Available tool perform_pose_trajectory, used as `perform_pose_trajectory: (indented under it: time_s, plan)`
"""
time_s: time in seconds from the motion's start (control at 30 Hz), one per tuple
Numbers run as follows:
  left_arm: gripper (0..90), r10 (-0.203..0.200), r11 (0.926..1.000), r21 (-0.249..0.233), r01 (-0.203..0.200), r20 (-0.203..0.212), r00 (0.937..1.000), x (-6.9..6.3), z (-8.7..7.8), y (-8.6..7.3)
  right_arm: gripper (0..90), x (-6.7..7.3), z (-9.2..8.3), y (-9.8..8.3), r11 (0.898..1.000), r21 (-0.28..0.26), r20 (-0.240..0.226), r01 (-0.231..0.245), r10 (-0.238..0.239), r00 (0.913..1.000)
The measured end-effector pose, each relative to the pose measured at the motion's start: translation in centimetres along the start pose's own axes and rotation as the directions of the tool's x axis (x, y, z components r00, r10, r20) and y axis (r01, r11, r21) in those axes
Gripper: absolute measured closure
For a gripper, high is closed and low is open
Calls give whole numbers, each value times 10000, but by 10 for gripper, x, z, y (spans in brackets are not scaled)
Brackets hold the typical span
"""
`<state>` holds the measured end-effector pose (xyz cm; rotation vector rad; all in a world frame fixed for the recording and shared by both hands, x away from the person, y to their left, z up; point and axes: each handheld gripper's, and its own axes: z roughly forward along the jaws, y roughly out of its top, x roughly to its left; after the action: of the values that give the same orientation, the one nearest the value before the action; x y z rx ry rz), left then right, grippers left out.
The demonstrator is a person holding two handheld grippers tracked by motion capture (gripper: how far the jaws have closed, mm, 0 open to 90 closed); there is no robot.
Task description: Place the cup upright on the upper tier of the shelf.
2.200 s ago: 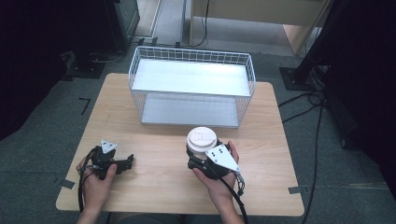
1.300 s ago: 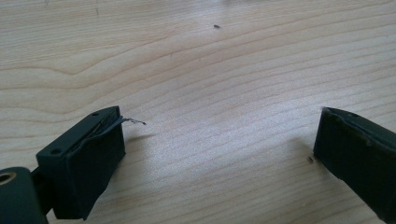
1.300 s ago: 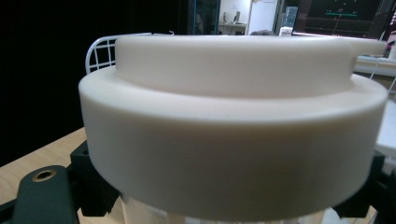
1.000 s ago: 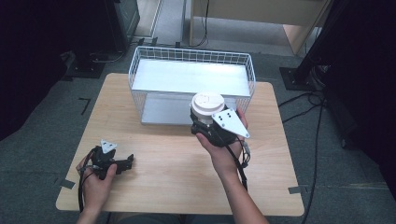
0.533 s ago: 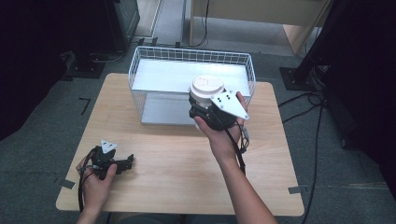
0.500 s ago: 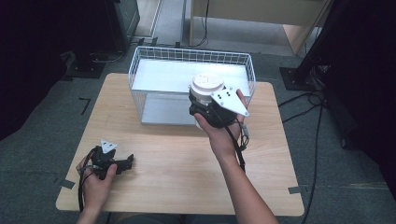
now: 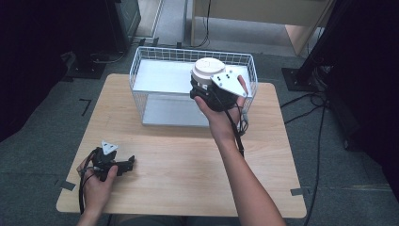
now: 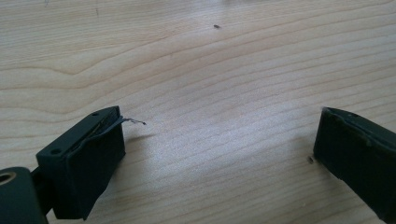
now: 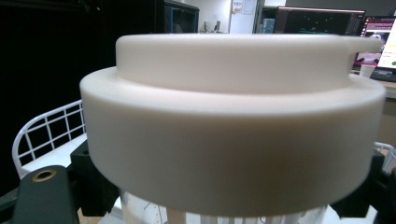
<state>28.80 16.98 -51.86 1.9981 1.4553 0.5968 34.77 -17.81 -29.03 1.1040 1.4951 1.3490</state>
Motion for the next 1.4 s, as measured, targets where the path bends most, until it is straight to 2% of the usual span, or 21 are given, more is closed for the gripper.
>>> perform_pose_trajectory:
  time_s: [0.27,0.4,0.93,0.97,1.0,1.1,1.27,1.4]
  plan:
    - [25,-7,10000,-5,7,0,10000,0,0,0,155,-3,15,8,9999,-1,176,-137,137,9998]
    - [24,-6,10000,-2,6,1,10000,0,0,0,155,-7,27,12,9993,34,325,-382,381,9987]
    - [24,17,10000,37,-17,13,10000,0,0,0,155,-3,42,28,9996,-210,368,-163,171,9992]
    - [24,16,10000,17,-16,9,10000,0,0,0,155,-5,47,28,9990,-165,352,-408,414,9985]
    - [24,18,10000,36,-18,17,10000,0,0,0,155,-5,47,28,9990,-165,352,-408,414,9985]
    - [25,16,10000,38,-17,16,10000,0,0,0,156,-12,61,28,9969,0,622,-789,788,9950]
    - [24,-4,10000,16,4,19,10000,0,0,0,156,-17,74,27,9980,122,900,-616,603,9941]
    - [25,-7,10000,20,7,24,10000,0,0,0,156,-23,84,29,9976,184,1132,-666,641,9915]
